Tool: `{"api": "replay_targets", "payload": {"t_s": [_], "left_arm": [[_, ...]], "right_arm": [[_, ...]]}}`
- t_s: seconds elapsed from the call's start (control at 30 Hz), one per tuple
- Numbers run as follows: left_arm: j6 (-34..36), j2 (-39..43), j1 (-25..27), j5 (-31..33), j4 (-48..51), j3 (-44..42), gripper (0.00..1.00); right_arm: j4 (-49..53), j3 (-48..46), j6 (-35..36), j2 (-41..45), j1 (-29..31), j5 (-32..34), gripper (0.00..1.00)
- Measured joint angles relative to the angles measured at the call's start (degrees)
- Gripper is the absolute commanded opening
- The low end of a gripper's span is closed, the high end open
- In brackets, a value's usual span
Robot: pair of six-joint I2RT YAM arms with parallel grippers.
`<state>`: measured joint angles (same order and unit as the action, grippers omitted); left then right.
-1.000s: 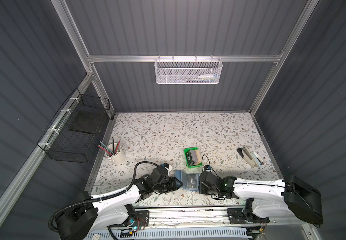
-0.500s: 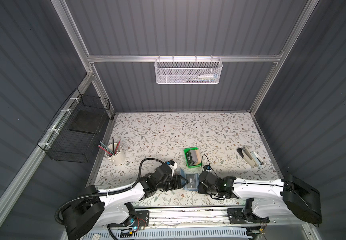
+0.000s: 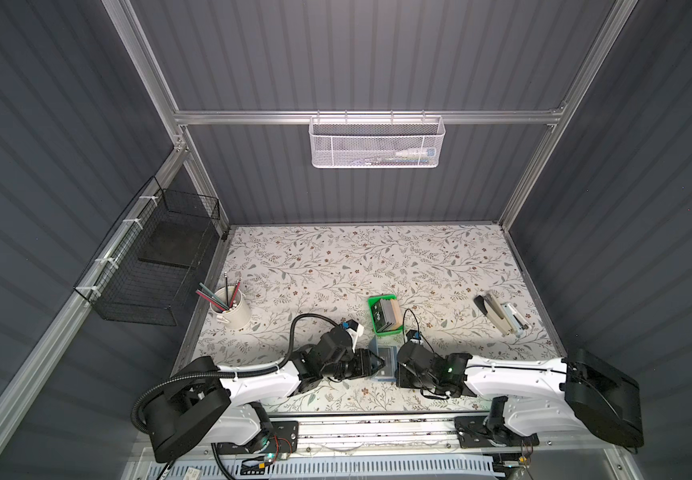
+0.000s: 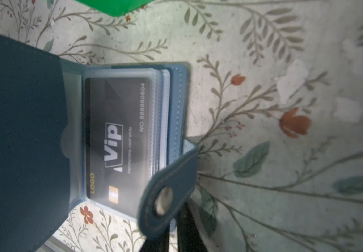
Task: Put the credit cards into the card holder
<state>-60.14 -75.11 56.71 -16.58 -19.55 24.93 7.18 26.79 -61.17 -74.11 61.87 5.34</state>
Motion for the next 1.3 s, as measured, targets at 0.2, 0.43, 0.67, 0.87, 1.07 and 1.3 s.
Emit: {"api": "replay_targets", "payload": {"t_s": [0.2,0.43,0.67,0.87,1.07,1.3], "left_arm": [[0.0,-1.8,0.7,0.0,-1.2,0.5,0.50],[0.0,-4.3,1.0,0.0,-2.1,0.7,0.46],[0.0,-7.8,1.7,0.0,-3.3,1.9,0.39],[0.0,-9.7,2.5,0.2,-3.1,2.7,0.34],[0.0,-10.8,3.1,0.9,-2.4,3.1,0.32],[0.4,-10.7,3.4,2.0,-1.2,3.4,0.31]], "right_arm": [[0.4,-0.2,-0.3,0.6,0.0,0.0,0.15],[3.6,-0.2,-0.3,4.9,0.0,1.0,0.19],[7.9,-0.2,-0.1,13.0,-1.5,2.4,0.21],[8.2,-0.1,1.4,16.3,-2.9,1.9,0.18],[7.7,1.3,3.0,14.3,-3.0,0.1,0.16],[5.6,3.3,4.1,8.3,-3.0,-2.3,0.14]]}}
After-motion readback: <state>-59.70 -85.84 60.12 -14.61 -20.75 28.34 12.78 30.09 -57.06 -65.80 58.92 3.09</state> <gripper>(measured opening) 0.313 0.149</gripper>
